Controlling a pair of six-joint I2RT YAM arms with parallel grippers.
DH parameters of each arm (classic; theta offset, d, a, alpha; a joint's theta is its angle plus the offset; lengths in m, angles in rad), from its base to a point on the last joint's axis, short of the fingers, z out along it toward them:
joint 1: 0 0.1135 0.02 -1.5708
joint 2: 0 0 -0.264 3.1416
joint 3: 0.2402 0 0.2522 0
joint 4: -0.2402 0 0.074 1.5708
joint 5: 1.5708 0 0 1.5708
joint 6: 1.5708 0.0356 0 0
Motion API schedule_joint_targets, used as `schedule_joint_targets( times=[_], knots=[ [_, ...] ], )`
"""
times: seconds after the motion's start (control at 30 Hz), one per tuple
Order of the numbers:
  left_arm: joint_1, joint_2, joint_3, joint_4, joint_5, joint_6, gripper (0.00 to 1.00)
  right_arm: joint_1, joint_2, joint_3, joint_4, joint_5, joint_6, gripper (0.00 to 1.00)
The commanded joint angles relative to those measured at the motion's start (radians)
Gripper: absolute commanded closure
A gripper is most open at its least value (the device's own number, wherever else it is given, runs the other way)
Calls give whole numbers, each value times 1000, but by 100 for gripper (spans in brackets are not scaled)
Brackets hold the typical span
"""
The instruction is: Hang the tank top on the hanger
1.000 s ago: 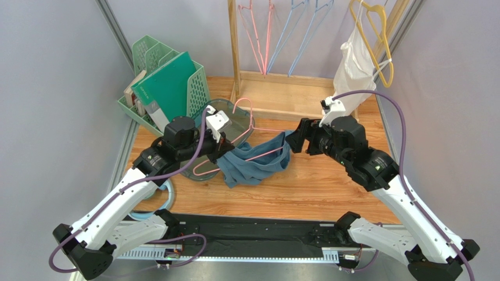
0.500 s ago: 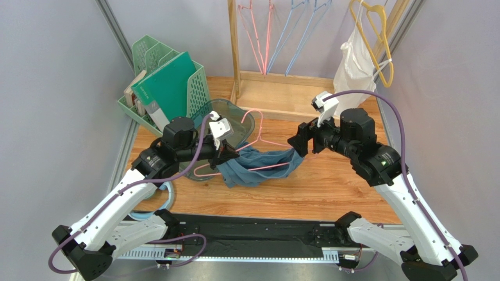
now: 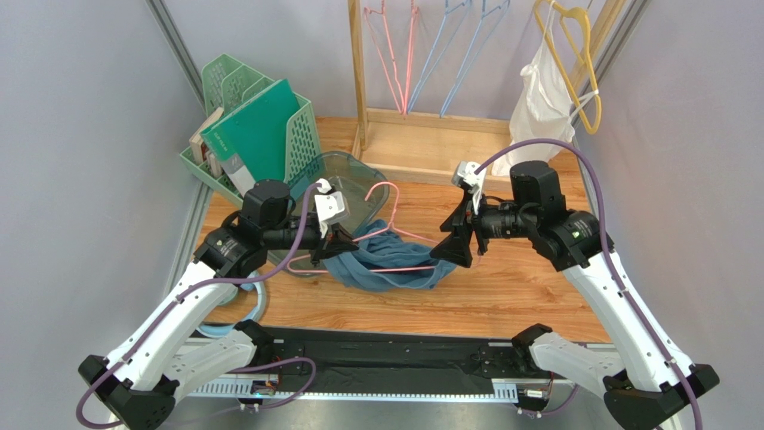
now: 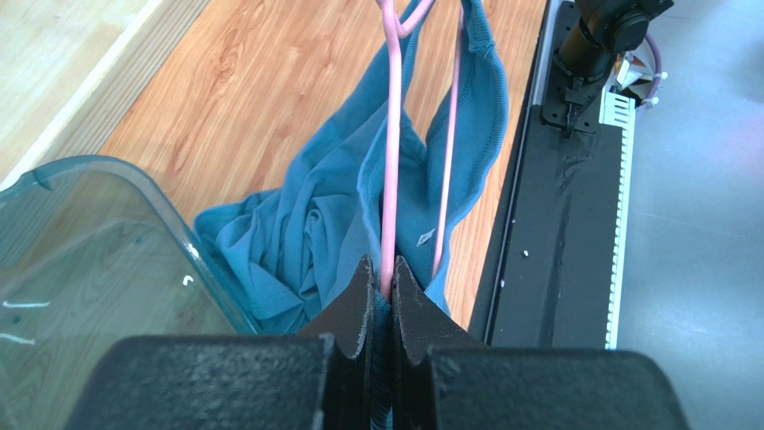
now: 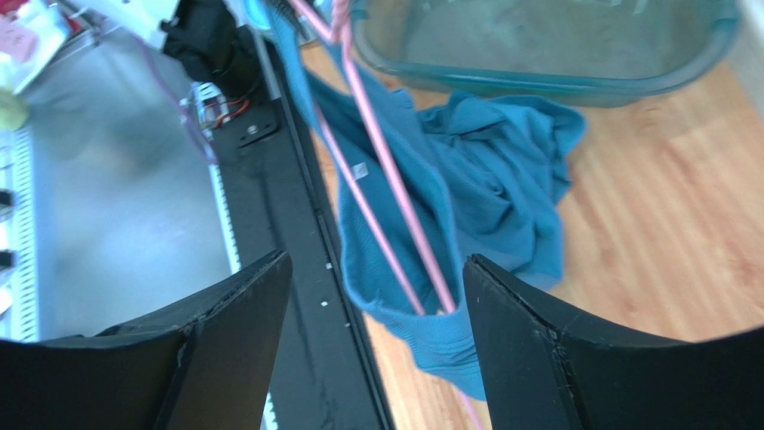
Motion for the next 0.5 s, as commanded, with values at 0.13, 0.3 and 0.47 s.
schedule_joint_targets(
  times=[0.13, 0.3, 0.47],
  knots=[
    [66, -33, 68, 0, 162, 56, 100, -4, 25, -48, 7, -142, 6, 25],
    [70, -39, 77, -19, 202, 59, 100, -4, 45, -47, 19, -111, 5, 25],
    [73, -45, 79, -29, 185, 62, 100, -4, 38, -55, 30, -94, 17, 29]
  ],
)
